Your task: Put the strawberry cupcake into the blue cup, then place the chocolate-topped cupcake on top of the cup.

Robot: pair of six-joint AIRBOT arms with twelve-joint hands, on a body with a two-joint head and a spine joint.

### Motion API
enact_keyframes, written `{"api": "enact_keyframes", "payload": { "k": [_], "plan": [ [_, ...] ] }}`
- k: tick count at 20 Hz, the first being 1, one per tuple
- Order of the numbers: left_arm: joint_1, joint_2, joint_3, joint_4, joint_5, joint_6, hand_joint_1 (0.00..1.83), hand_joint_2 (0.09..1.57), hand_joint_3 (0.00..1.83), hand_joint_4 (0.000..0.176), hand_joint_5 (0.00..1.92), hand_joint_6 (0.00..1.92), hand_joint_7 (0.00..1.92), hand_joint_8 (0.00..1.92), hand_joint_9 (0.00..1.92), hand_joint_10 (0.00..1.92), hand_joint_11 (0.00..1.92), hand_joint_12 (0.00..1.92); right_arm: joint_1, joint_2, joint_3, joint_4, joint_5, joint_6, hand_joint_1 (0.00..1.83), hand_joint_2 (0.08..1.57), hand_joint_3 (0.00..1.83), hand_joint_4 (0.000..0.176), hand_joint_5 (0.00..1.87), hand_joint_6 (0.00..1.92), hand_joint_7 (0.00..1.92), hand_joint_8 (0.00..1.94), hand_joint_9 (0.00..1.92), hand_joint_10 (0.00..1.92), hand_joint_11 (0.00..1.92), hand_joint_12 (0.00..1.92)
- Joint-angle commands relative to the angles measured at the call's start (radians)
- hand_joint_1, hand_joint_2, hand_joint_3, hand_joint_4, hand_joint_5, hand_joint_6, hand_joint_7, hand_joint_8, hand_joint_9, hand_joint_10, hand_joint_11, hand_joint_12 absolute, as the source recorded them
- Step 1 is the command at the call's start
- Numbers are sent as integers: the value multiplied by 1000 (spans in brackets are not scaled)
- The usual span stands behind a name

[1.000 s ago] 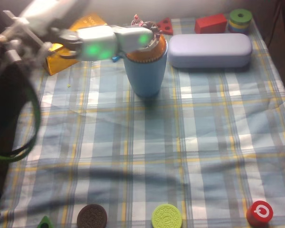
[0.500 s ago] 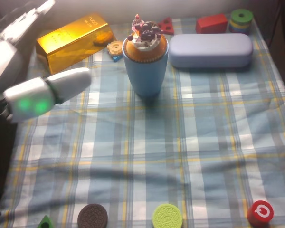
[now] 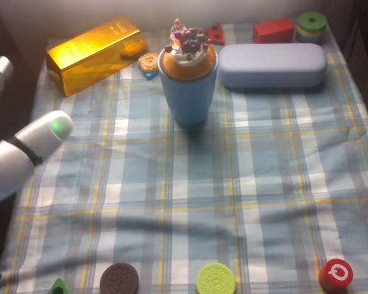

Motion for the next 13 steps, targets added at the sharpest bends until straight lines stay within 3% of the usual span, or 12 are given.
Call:
{"api": "enact_keyframes", "payload": {
  "k": [1,4,5,6,7,8,9,10,11,12,13],
  "plan": [
    [0,-4,4,22,-151,-1,20,873,3,107,50,0,13,4,0,0,33,9,15,-11,7,29,126,-2,0,883,0,24,0,0,0,0,0,0,0,0],
    [16,-29,0,0,-174,7,13,865,0,117,46,5,3,1,0,0,4,0,56,-66,24,33,126,-15,0,890,0,38,0,0,0,0,0,0,0,0],
    [21,-35,-2,-8,-184,10,26,871,1,125,52,7,0,0,0,0,0,0,70,-84,31,33,126,-18,0,874,0,29,0,0,0,0,0,0,0,0],
    [24,-41,-4,-12,-185,15,22,859,0,122,53,7,0,0,0,0,0,0,82,-104,39,32,126,-19,0,868,0,0,0,0,0,0,0,0,0,0],
    [26,-49,-4,-17,-185,18,19,851,0,124,50,4,0,0,0,0,11,5,89,-122,47,28,126,-19,0,883,0,0,0,0,0,0,0,0,0,0],
    [29,-56,-3,-19,-185,18,27,862,0,106,54,5,0,0,0,0,1,0,90,-133,50,22,126,-19,0,896,0,0,0,0,0,0,0,0,0,0],
    [29,-62,-6,-17,-185,28,61,882,7,71,75,12,0,0,0,0,0,0,90,-139,49,19,126,-18,0,889,0,13,0,0,0,0,0,0,0,0],
    [29,-65,-9,-19,-185,46,103,894,8,50,100,16,10,3,0,0,0,0,90,-149,52,20,126,-18,0,897,0,39,19,8,0,0,0,0,0,0],
    [29,-67,-11,-22,-185,56,103,894,8,50,100,16,10,3,0,0,0,0,95,-158,57,22,126,-18,0,897,0,39,19,8,0,0,0,0,0,0],
    [29,-68,-11,-26,-185,58,83,878,0,65,110,17,19,6,0,0,0,0,105,-171,64,22,126,-18,0,890,0,25,3,1,0,0,0,0,0,0],
    [29,-72,-8,-26,-185,58,27,889,5,53,102,10,15,3,0,0,7,3,120,-187,67,22,126,-18,3,931,14,25,0,0,0,0,0,0,0,0]
  ]
}}
